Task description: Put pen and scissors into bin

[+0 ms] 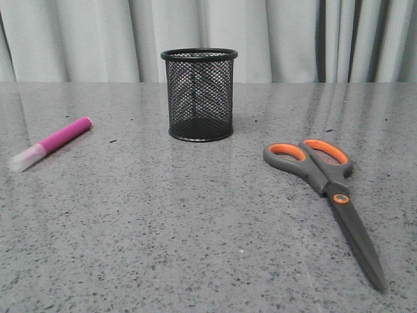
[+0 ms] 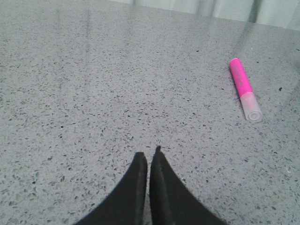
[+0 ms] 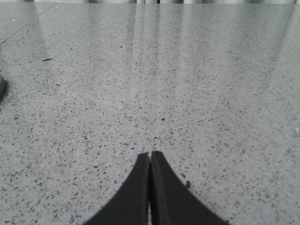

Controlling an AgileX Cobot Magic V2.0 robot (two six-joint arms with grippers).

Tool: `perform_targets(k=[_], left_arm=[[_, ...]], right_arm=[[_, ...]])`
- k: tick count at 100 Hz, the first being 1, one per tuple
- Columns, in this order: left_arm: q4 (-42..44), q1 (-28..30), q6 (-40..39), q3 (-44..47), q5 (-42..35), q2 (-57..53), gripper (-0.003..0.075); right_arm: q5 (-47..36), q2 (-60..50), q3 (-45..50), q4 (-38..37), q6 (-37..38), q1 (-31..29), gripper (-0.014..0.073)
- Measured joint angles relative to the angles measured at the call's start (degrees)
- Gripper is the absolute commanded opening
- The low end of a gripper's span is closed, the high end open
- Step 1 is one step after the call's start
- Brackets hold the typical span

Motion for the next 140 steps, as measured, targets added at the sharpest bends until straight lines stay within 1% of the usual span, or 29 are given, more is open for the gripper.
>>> perform_targets(k=[82, 93, 105, 119, 128, 134, 140], left_arm=[[0.00, 0.00, 0.00, 0.00, 0.00, 0.00, -0.0020], [0.00, 0.00, 0.00, 0.00, 0.00, 0.00, -0.0020], [0.00, 0.00, 0.00, 0.00, 0.00, 0.00, -0.0020], [0.00, 0.00, 0.00, 0.00, 0.00, 0.00, -0.0020], [0.00, 0.00, 0.00, 0.00, 0.00, 0.00, -0.0020], [0.00, 0.00, 0.00, 0.00, 0.00, 0.00, -0.0020], [-0.44, 0.00, 0.00, 0.00, -0.50, 0.00, -0.0020]], right_arm=[[0.00, 0.00, 0.00, 0.00, 0.00, 0.00, -0.0073], [-1.49, 0.00, 0.00, -3.58, 0.00, 0.00, -0.0073], [-6.92, 0.00, 0.00, -10.02, 0.00, 0.00, -0.0073], [-17.68, 0.00, 0.00, -12.50, 0.00, 0.00, -0.0073], [-24.76, 0.00, 0.00, -11.93, 0.94, 0.00, -0.0073], [-28.68, 0.00, 0.00, -9.38, 4.93, 0.00, -0.0073], [-29.99, 0.00, 0.00, -6.16, 8.98, 0.00, -0.0073]])
